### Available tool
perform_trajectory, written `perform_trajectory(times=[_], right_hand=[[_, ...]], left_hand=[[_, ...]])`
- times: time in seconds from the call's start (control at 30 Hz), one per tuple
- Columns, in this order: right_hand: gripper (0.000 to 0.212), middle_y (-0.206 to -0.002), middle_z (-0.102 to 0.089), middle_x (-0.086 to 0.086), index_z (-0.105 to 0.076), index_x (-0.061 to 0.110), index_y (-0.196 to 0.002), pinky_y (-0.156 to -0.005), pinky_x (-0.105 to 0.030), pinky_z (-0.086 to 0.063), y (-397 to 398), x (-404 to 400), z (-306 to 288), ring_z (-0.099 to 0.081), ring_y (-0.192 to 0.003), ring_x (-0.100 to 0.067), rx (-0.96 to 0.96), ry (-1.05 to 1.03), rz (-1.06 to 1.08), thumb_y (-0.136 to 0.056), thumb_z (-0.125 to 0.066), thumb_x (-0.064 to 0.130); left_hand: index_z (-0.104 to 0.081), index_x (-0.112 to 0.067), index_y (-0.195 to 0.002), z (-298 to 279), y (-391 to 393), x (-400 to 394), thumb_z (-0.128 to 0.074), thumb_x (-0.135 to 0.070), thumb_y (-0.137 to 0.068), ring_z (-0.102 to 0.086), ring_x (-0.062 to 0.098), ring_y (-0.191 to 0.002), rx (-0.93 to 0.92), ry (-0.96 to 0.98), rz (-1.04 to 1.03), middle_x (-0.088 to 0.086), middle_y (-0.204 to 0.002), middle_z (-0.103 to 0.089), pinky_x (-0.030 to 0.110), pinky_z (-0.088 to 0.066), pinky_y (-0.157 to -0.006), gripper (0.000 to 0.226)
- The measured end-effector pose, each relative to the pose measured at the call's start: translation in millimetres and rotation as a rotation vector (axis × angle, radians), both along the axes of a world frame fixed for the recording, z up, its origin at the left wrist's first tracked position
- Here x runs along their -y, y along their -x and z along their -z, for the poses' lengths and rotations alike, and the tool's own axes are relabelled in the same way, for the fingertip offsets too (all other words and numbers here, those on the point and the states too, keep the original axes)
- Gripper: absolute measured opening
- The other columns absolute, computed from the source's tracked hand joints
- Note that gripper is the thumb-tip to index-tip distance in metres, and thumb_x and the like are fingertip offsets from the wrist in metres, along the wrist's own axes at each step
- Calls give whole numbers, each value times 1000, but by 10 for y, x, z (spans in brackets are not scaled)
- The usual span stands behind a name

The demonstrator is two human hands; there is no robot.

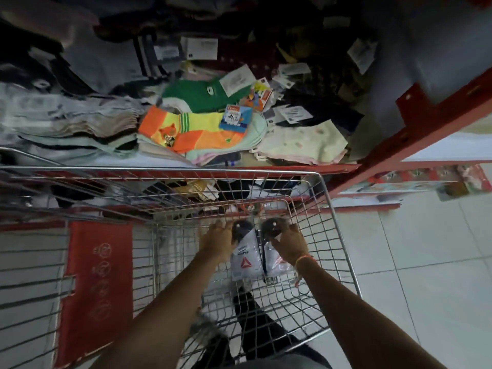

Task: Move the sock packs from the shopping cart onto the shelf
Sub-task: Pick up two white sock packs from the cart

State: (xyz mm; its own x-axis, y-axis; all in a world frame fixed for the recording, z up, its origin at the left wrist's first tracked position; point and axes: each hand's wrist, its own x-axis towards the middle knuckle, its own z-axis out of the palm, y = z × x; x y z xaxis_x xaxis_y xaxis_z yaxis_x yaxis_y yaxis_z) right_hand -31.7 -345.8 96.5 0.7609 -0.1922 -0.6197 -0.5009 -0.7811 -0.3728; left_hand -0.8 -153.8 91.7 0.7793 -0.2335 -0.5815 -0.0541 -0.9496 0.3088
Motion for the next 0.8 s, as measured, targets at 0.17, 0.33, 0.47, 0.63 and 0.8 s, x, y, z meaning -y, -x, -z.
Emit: perform_trajectory(times=[0.17,0.33,0.47,0.63,0.8], right_hand=[[70,-128,-43,-25,-33,28,-139,-94,-52,-53,-80,129,222,-55,-111,-44,-76,-13,22,-82,-70,15],[72,-133,-37,-28,-32,22,-142,-99,-51,-50,-159,182,410,-53,-115,-45,-94,-20,6,-83,-72,18],[84,-142,-28,-29,-19,20,-150,-106,-49,-44,-128,227,518,-44,-125,-42,-112,-7,-60,-84,-71,20],[98,-150,-14,-30,-2,23,-153,-106,-52,-44,-55,174,545,-37,-131,-46,-106,26,-93,-84,-71,37],[104,-153,-3,-28,2,41,-151,-94,-53,-52,-38,-14,587,-34,-130,-47,-96,133,-79,-78,-72,51]], left_hand=[[-22,-23,-145,299,-39,242,-59,-42,-86,-42,39,-121,-157,9,-235,21,-135,-35,44,-47,-91,72],[-19,-24,-147,559,-5,560,-69,-39,-80,-29,39,-129,-168,154,-436,25,-146,-14,41,-41,-100,85],[-13,-25,-149,699,144,648,-77,-39,-71,-15,47,-136,-143,227,-514,29,-151,3,49,-38,-103,102],[-23,-34,-144,684,276,590,-80,-35,-65,-32,38,-124,-116,211,-554,23,-140,-23,47,-47,-94,98],[-22,-40,-144,688,389,454,-79,-39,-65,-34,39,-121,-67,20,-552,25,-137,-28,53,-50,-89,97]])
